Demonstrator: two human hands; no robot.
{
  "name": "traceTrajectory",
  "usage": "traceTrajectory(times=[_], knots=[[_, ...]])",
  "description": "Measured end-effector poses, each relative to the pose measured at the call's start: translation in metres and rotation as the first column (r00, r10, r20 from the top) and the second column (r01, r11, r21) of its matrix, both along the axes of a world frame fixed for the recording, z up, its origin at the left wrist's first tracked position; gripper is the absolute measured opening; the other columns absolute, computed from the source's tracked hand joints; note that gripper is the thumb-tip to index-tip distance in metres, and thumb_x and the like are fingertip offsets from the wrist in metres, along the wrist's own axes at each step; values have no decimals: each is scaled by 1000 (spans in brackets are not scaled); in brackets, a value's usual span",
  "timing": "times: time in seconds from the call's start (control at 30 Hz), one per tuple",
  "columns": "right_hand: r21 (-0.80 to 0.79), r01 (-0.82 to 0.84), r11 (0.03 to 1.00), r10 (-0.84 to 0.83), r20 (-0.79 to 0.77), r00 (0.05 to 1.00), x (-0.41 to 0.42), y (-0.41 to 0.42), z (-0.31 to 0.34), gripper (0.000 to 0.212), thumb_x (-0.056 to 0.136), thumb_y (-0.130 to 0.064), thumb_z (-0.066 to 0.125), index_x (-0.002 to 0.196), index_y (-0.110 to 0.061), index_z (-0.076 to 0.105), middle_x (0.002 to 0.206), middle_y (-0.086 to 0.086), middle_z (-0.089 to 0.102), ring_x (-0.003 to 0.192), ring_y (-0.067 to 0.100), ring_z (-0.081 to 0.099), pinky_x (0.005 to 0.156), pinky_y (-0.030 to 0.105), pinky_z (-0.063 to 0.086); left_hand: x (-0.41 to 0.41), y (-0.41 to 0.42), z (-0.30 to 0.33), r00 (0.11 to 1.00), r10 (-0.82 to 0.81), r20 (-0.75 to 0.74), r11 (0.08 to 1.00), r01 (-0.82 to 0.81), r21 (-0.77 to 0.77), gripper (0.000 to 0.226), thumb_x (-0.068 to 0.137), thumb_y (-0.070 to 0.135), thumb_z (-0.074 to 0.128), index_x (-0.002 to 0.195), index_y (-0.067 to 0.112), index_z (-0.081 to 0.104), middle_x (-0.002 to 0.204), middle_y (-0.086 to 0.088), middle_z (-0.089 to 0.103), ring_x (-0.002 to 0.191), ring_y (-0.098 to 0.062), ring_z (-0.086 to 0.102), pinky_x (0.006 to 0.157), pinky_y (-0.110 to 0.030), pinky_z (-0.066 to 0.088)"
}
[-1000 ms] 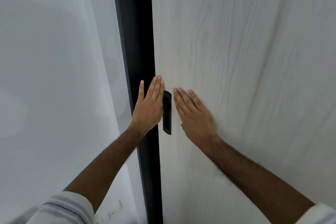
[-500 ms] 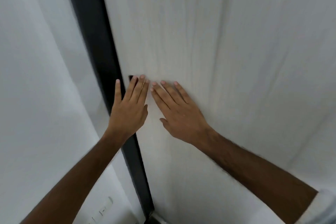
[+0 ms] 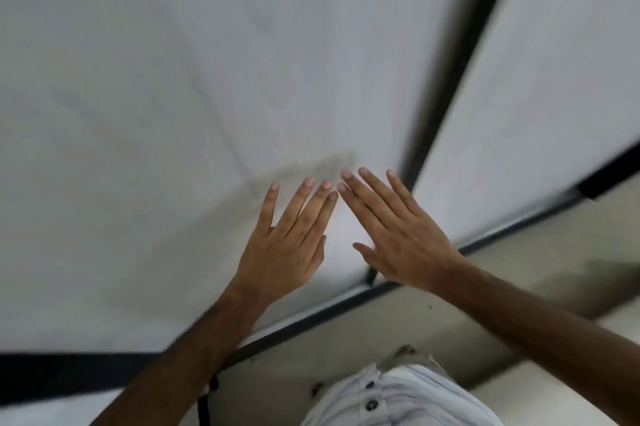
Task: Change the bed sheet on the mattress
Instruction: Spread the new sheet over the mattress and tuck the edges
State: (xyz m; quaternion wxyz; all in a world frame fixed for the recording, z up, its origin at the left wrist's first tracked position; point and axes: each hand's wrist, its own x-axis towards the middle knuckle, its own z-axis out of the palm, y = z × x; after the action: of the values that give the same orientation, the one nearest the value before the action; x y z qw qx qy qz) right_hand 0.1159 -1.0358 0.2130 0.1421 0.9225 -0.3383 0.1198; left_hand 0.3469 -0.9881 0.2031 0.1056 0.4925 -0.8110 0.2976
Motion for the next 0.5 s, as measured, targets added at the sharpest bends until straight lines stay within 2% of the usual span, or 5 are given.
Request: traceTrajectory(times=[0.1, 0.2, 0.33, 0.5], knots=[[95, 238, 967, -241, 22, 970, -76, 5, -21, 92, 93, -51, 55, 160, -7, 10, 168, 12, 5, 155, 29, 3, 123, 54, 15, -69, -35, -8, 976, -216, 15, 969, 212, 127, 63, 101, 33, 49, 155, 5, 35, 162, -14, 32, 150, -31, 33, 116, -57, 34], [213, 452, 866, -465, 12, 885, -158, 14, -52, 98, 91, -57, 57, 160, -9, 7, 168, 10, 5, 155, 28, 3, 123, 55, 16, -145, -68, -12, 912, -409, -19, 887, 403, 227, 63, 101, 30, 46, 156, 5, 32, 163, -14, 30, 149, -30, 34, 114, -53, 37], [338, 684, 646, -714, -49, 699, -267, 44, -86, 105, 87, -65, 54, 160, -12, 0, 168, 10, 6, 155, 29, 5, 124, 55, 12, -265, -108, -28, 798, -602, 6, 751, 563, 346, 66, 102, 34, 42, 159, 5, 24, 166, -15, 22, 152, -31, 27, 118, -53, 32], [404, 845, 351, -910, -65, 409, -382, 90, -103, 106, 84, -66, 54, 160, -12, 5, 167, 10, 10, 155, 29, 10, 124, 55, 11, -433, -121, -65, 673, -737, 65, 601, 609, 517, 82, 100, 52, 43, 161, 6, 13, 169, -14, 9, 156, -32, 12, 122, -56, 19]])
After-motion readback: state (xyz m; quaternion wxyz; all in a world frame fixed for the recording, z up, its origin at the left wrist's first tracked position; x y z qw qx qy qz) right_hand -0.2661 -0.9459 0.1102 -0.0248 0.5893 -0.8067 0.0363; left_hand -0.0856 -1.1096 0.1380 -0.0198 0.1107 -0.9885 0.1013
